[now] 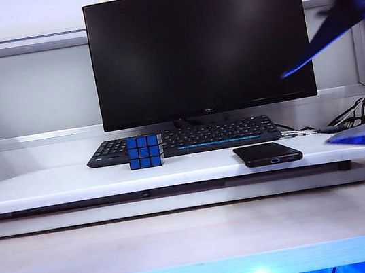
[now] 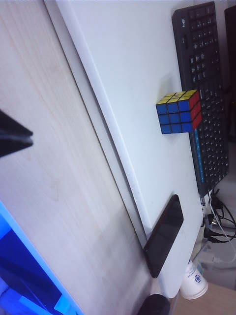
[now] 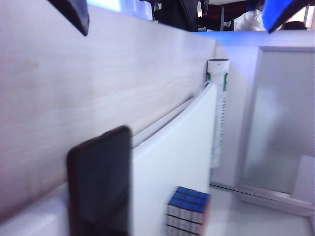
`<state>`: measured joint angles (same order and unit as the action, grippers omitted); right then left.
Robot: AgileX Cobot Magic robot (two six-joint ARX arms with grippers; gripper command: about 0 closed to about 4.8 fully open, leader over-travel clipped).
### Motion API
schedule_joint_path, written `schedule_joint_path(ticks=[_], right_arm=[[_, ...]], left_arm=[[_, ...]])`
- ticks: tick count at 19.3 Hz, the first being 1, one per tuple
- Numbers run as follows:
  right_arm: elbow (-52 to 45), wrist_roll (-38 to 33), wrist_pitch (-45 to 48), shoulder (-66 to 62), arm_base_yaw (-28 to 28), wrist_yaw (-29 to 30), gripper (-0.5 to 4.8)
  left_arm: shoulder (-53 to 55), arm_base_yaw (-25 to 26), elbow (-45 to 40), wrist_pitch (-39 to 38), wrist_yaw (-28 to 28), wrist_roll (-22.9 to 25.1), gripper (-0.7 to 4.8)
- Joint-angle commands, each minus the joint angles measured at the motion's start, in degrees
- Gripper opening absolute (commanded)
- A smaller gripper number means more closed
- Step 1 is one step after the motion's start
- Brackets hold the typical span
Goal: Put the phone on top of the Rubik's Cube.
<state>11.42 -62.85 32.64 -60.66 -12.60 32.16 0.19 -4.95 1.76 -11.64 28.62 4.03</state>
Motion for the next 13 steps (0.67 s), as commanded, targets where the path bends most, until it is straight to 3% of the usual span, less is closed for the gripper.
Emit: schedule_joint_path(ticks=[1, 6, 13], right_arm=[[4.9, 0.1, 7.9, -12.7, 0.1, 0.1, 4.79], [9.9, 0.1, 12.7, -27.1, 0.1, -0.7, 4.79], [14.0, 0.3, 13.2, -33.3, 0.1, -5.6, 4.79]], left_arm=[[0.0, 0.0, 0.3, -2.1, 1.3, -0.2, -0.06], [0.0, 0.0, 0.3, -2.1, 2.5, -0.2, -0.06], [0.0, 0.0, 0.3, -2.1, 2.4, -0.2, -0.05]])
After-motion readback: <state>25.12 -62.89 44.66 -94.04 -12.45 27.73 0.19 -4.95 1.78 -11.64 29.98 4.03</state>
